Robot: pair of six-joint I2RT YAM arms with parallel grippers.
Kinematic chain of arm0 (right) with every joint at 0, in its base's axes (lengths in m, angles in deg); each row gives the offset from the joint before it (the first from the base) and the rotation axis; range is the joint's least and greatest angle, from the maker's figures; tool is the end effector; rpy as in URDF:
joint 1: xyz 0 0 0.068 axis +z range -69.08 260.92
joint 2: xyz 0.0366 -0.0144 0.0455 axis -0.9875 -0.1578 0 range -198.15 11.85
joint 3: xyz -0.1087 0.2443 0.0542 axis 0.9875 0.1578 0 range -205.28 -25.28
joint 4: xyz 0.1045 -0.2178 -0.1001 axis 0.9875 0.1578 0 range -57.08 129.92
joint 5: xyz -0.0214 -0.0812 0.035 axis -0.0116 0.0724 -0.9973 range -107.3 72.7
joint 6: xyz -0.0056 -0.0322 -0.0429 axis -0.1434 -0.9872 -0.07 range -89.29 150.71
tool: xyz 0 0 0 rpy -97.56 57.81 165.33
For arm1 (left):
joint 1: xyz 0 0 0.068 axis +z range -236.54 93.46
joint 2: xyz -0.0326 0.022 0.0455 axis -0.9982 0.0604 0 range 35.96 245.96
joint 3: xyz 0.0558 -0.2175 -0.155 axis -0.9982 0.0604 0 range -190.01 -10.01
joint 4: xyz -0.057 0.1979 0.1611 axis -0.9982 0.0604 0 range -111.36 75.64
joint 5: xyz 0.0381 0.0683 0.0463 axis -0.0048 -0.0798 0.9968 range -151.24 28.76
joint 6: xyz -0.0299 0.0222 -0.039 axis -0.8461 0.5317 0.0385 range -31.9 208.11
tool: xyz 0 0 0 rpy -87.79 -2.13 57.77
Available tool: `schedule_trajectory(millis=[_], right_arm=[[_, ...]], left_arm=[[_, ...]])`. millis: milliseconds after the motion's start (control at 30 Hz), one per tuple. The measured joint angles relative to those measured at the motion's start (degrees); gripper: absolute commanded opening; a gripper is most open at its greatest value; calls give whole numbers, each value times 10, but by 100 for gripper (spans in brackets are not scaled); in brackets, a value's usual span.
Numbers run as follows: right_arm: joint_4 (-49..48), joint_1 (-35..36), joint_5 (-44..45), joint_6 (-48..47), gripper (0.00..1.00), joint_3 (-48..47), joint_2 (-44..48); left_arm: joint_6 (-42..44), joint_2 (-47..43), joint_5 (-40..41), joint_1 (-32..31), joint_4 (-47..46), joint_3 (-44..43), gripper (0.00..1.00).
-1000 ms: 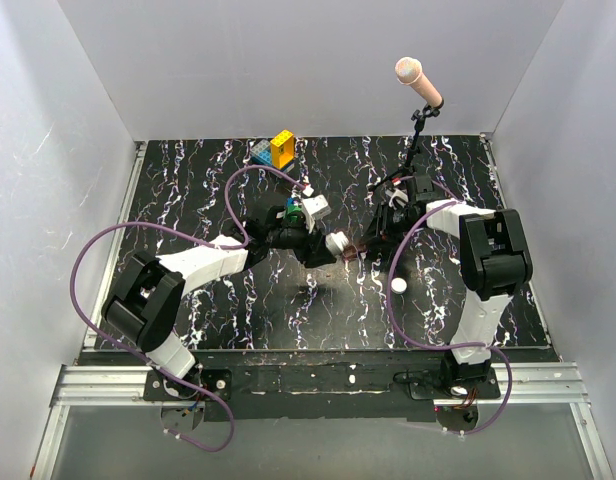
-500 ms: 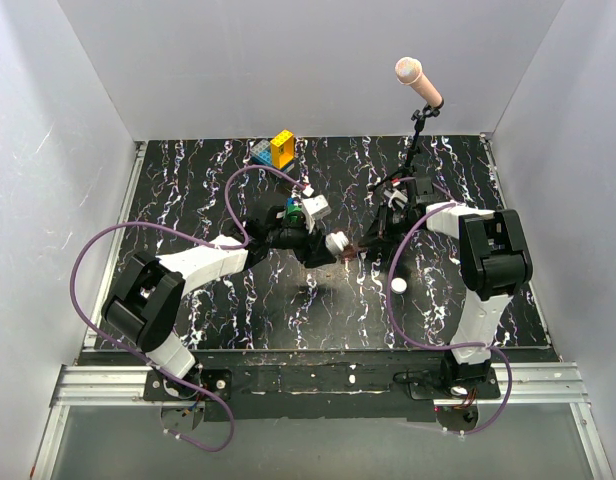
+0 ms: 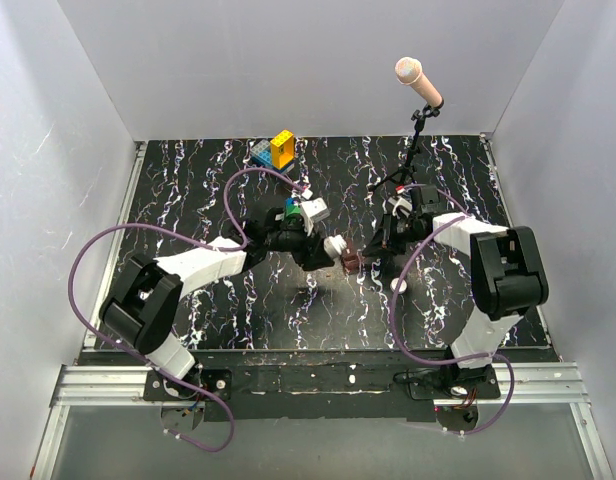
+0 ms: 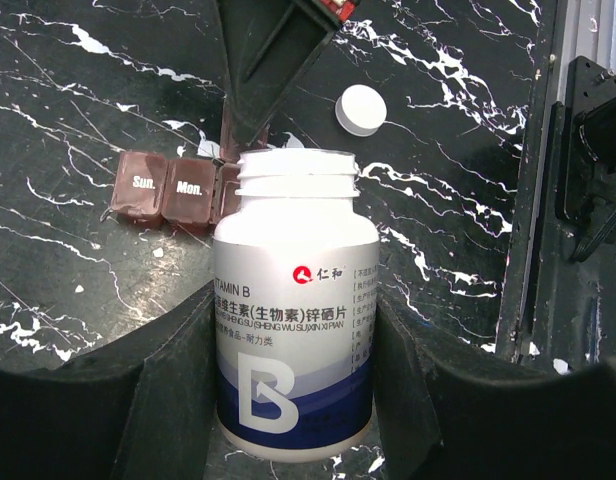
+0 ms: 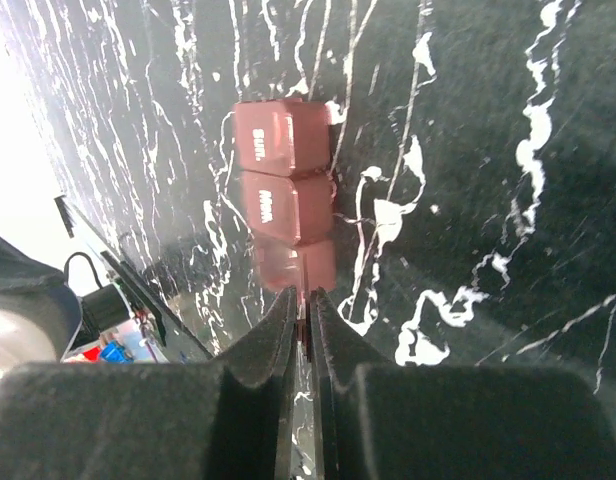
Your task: Sort the pills into containers
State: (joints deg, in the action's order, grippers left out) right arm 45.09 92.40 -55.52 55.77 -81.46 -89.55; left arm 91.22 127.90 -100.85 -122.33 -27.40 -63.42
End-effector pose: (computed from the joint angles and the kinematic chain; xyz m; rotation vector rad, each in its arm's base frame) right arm 0.3311 0.0896 0.1547 0.0456 2.6133 1.0942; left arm 0.2653 -0.2193 0.2172 1.1093 1.8734 -1.0678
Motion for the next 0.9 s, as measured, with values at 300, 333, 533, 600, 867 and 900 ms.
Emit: schedule_trajectory(millis=[300,333,533,600,867,900], right_arm=[[43,45,64,-10,13,13,82],[47,51,71,-10,13,18,87],[60,59,96,-5,18,59,88],[63,59,103,-1,28,71,90],[59,59,116,13,55,92,160],[59,59,116,13,56,91,169]], left_arm=[[0,-26,-1,0,5,14,0],[0,-28,-1,0,5,14,0],[0,-33,-2,0,5,16,0],[0,-35,-3,0,5,18,0],[1,-45,-3,0,16,24,0],[1,-46,-3,-1,17,24,0]])
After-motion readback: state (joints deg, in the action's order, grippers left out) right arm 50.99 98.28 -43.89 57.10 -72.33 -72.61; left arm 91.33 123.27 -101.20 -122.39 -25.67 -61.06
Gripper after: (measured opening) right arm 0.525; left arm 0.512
